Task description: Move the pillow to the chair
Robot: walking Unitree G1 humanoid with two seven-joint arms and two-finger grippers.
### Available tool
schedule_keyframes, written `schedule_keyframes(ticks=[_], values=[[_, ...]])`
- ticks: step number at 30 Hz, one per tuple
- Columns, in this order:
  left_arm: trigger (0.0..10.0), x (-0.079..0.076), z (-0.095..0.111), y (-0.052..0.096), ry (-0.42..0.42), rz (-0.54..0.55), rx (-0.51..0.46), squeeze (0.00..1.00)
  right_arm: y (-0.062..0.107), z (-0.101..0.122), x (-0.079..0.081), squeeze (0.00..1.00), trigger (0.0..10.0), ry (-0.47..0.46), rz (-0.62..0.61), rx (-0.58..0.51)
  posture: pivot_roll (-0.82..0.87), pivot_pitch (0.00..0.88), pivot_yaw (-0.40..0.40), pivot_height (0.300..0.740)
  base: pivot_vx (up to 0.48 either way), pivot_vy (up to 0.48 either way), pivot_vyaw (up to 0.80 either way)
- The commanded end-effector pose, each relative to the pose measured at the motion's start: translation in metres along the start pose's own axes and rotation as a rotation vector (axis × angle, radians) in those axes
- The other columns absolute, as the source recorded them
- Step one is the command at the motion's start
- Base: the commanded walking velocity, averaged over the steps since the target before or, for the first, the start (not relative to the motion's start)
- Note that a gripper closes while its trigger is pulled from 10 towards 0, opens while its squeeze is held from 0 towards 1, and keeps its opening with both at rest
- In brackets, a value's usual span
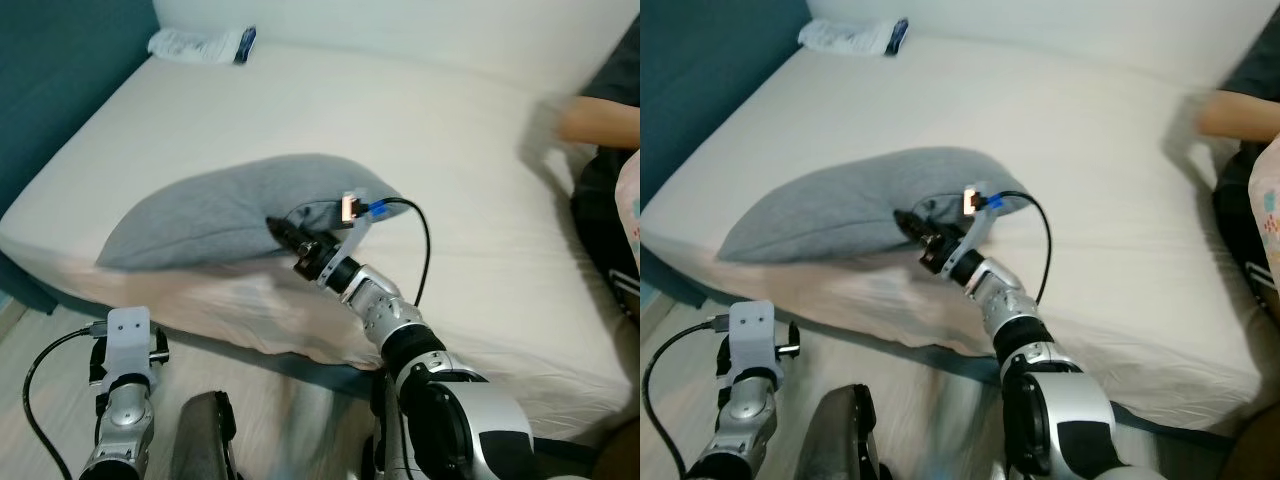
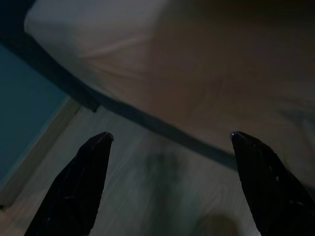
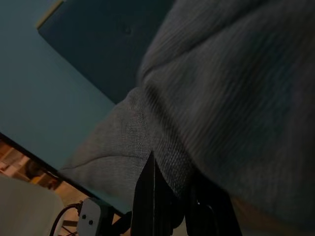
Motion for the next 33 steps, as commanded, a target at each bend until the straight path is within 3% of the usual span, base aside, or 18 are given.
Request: schedule_keyframes(ticks=[1,8,10,12,14,16,19,24,27,33], values=[[10.0,-0.006,-0.020,0.008,0.007,-0.008,0.080,0.00,-0.001,0.006,0.002,0.00,0.0,0.048,0.024,0.002,-0.02,0.078,-0.046,0.597,0.000,0.000,0.00],[10.0,-0.015,-0.044,0.019,-0.006,-0.032,0.176,0.00,0.003,0.007,-0.002,0.00,0.0,0.071,0.002,0.013,-0.03,0.062,-0.049,0.616,0.000,0.000,0.00],[10.0,-0.010,-0.081,0.040,-0.029,-0.034,0.325,0.00,0.005,0.003,-0.004,0.00,0.0,0.086,-0.019,0.030,-0.03,0.059,-0.052,0.631,0.000,0.000,0.00],[10.0,-0.007,-0.092,0.047,-0.031,-0.027,0.366,0.00,0.005,0.002,-0.005,0.00,0.0,0.098,-0.027,0.033,-0.03,0.059,-0.052,0.635,0.000,0.000,0.00],[10.0,0.005,-0.127,0.073,-0.011,0.013,0.522,0.00,0.008,-0.003,-0.015,0.00,10.0,0.149,-0.124,0.061,-0.03,0.058,-0.057,0.645,-0.240,0.000,0.00],[10.0,0.005,-0.127,0.073,-0.011,0.013,0.522,0.00,0.008,-0.003,-0.015,0.00,10.0,0.149,-0.124,0.061,-0.03,0.058,-0.057,0.645,-0.480,0.000,0.00],[10.0,0.014,-0.149,0.095,-0.014,0.042,0.611,0.00,0.015,-0.010,-0.031,0.00,10.0,0.221,-0.271,0.127,-0.02,0.057,-0.062,0.645,-0.480,0.000,0.00],[10.0,0.018,-0.155,0.102,-0.033,0.039,0.638,0.00,0.024,-0.013,-0.043,0.00,10.0,0.276,-0.386,0.152,-0.02,0.056,-0.064,0.645,-0.185,0.000,0.00],[10.0,0.015,-0.158,0.104,-0.054,0.016,0.653,0.00,0.029,-0.022,-0.041,0.00,10.0,0.136,-0.314,0.162,-0.01,0.049,-0.064,0.654,0.000,0.000,0.00],[10.0,0.002,-0.156,0.103,-0.104,-0.055,0.652,0.00,0.030,-0.016,-0.044,0.00,10.0,0.119,-0.331,0.131,-0.03,0.044,-0.053,0.686,0.000,0.000,0.00]])
Point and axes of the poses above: a point about 5 cm out from each wrist's last joint towards the gripper, its own y axis pointing back from the gripper into the wrist, its own z axis along the axis of the wrist's last joint, x = y × z, the point moved 4 cm from there along -y, pointing out of the wrist towards the gripper, and after that the axes turned 1 degree about y, right-handed, at the moved point
